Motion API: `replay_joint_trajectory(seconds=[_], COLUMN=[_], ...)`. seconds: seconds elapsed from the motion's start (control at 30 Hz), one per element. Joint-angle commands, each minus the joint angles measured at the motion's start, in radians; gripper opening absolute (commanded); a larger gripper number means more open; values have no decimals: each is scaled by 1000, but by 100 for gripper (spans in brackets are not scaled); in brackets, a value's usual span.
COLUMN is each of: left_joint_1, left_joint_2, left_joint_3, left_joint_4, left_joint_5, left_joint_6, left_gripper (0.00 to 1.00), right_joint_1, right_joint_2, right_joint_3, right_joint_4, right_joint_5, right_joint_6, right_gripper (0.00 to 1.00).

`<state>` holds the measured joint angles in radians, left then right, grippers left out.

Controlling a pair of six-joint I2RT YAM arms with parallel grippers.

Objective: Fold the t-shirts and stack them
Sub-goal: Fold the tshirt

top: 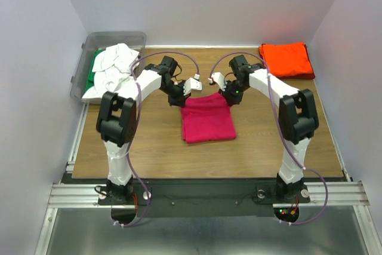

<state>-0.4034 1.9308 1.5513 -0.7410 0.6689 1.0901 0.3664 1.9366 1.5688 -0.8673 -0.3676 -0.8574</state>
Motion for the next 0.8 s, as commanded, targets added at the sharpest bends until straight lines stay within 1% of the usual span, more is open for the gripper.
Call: replay_joint_trajectory(seconds=[0.0,0.07,0.13,0.17,0.27,0.3,0.33,0.37,0.4,0.43,0.47,0.53,0.57,0.6,0.63,0.67,0.7,0.73,0.77], left_joint_1=[23,23,23,23,18,12,5,-3,-11,-18,-35,-46,-48,-48,-46,-48,-46,-48,-46], left_joint_2=[108,141,140,119,44,19,-5,-59,-85,-111,-168,-222,-274,-297,-318,-357,-375,-395,-438], left_joint_3=[67,58,30,-8,-100,-126,-157,-218,-247,-281,-340,-396,-443,-463,-480,-499,-505,-505,-502], left_joint_4=[48,64,81,87,89,95,98,103,103,101,103,111,124,132,132,134,140,140,153], left_joint_5=[-23,-25,-25,-22,4,11,18,30,35,41,53,61,75,78,80,78,72,67,54], left_joint_6=[-64,-67,-73,-70,-59,-61,-61,-62,-64,-67,-70,-103,-119,-133,-140,-166,-179,-183,-199], left_gripper=[0,0,0,0,0,0,0,0,0,0,0,0,2,10,16,22,30,35,38], right_joint_1=[-6,-6,-6,-6,6,14,34,43,54,71,74,78,78,77,77,77,69,68,65], right_joint_2=[103,139,154,148,61,0,-39,-75,-109,-186,-218,-277,-316,-330,-343,-370,-378,-381,-378], right_joint_3=[53,54,40,8,-82,-161,-200,-278,-312,-341,-370,-409,-409,-403,-386,-375,-362,-349,-317], right_joint_4=[76,89,96,96,97,100,102,105,105,106,106,103,97,96,93,91,93,93,93], right_joint_5=[-37,-45,-56,-63,-105,-116,-125,-134,-142,-161,-169,-172,-169,-150,-137,-126,-114,-108,-110], right_joint_6=[18,41,75,90,145,171,187,202,224,266,288,360,388,430,442,446,451,454,457], right_gripper=[1,1,1,1,0,1,1,1,1,1,0,0,4,11,20,39,46,52,55])
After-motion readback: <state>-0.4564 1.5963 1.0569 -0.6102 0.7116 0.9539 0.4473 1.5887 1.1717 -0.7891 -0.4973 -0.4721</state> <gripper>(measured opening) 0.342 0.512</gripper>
